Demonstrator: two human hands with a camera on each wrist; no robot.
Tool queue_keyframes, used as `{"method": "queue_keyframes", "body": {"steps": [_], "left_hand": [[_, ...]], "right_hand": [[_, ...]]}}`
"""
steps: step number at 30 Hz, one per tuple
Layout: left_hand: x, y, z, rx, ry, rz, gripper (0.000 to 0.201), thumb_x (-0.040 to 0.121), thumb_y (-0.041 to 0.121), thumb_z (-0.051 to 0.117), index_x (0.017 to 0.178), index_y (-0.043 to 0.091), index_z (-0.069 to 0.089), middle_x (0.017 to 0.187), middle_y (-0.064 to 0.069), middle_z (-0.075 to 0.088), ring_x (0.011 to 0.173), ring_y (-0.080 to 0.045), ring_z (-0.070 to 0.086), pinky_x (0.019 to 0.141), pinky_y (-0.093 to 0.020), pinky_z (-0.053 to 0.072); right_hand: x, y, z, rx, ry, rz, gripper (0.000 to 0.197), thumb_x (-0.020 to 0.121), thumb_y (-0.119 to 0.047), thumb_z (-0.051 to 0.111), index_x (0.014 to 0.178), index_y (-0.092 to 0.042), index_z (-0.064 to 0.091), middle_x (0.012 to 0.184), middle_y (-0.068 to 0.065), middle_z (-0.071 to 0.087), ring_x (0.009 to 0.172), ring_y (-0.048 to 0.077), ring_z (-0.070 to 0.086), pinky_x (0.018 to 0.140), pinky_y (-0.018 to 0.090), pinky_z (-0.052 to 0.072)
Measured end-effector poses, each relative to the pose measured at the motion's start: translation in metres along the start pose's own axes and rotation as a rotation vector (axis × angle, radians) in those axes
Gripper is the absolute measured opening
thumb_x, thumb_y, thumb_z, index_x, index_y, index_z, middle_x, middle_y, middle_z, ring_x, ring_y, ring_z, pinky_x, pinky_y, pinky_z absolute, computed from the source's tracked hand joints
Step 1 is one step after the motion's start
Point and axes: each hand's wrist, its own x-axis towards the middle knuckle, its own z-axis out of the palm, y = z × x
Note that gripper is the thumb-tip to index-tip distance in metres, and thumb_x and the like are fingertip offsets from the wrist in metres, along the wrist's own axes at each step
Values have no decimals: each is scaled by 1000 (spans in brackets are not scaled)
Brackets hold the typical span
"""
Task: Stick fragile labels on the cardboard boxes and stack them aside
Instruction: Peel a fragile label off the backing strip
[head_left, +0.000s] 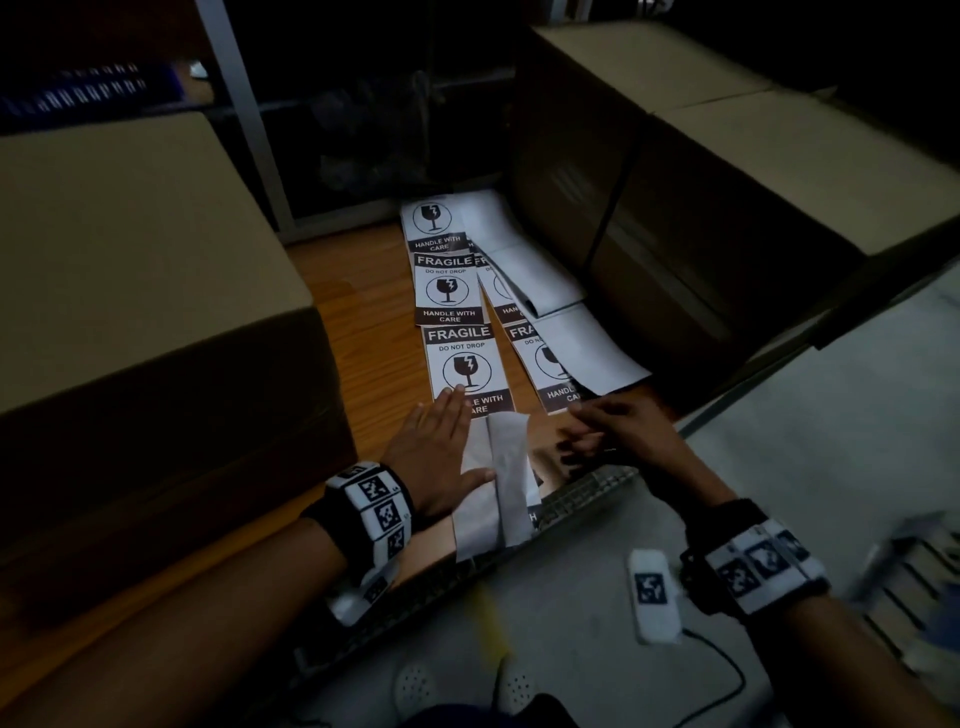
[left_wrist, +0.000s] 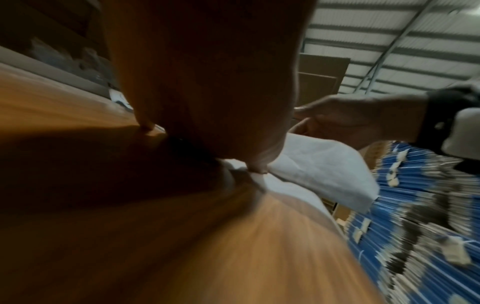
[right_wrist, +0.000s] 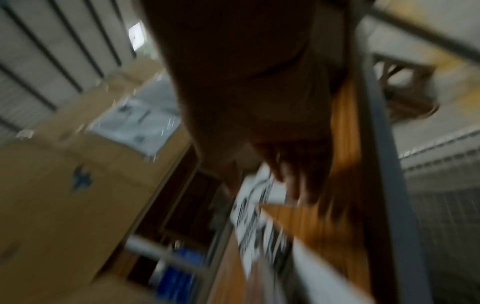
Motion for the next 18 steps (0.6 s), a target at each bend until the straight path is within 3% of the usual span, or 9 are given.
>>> {"method": "queue_keyframes", "body": {"steps": [2, 4, 6, 10, 13, 18], "left_hand": [[1, 0, 1, -2, 20, 3, 92, 91, 73, 11, 153, 10, -15, 160, -11, -22, 148, -24, -19, 122, -48, -1], [2, 1, 1, -2, 39, 14, 89, 92, 72, 13, 153, 14, -17, 160, -12, -21, 149, -26, -18, 121, -48, -1], [1, 2, 0, 7, 43, 23, 86, 93, 70, 14, 153, 17, -18, 160, -14, -21, 149, -28, -17, 121, -48, -2], [0, 2, -1, 40, 24, 23, 84, 92, 71, 8, 154, 18, -15, 159, -16, -23, 148, -29, -19, 119, -47, -5], [0, 2, -1, 42, 6, 15, 83, 93, 70, 8, 153, 18, -15, 158, -15, -25, 148, -29, -20, 119, -47, -7], [2, 3, -6, 54, -41, -1, 83, 94, 69, 11, 153, 18, -16, 158, -14, -26, 148, -28, -21, 119, -47, -6]], "right_hand": [[4, 6, 26, -169, 51, 0, 48, 79, -44, 75, 92, 2, 69, 83, 22, 72, 74, 35, 73, 72, 49, 61], [10, 13, 53, -386, 103, -27, 57, 81, -59, 68, 78, -3, 70, 71, 13, 71, 66, 27, 72, 67, 39, 60], [15, 18, 73, -555, 153, -72, 63, 83, -64, 62, 68, -3, 67, 65, 12, 67, 63, 25, 68, 65, 35, 56], [24, 30, 79, -595, 166, -173, 47, 89, -41, 67, 63, -2, 60, 60, 11, 57, 58, 19, 54, 61, 35, 51], [28, 38, 70, -481, 178, -178, 49, 85, -36, 72, 64, 6, 59, 60, 19, 54, 58, 19, 49, 59, 38, 47], [29, 42, 67, -309, 168, -98, 36, 86, -31, 72, 56, -11, 66, 60, 10, 64, 60, 18, 59, 62, 34, 49]]}}
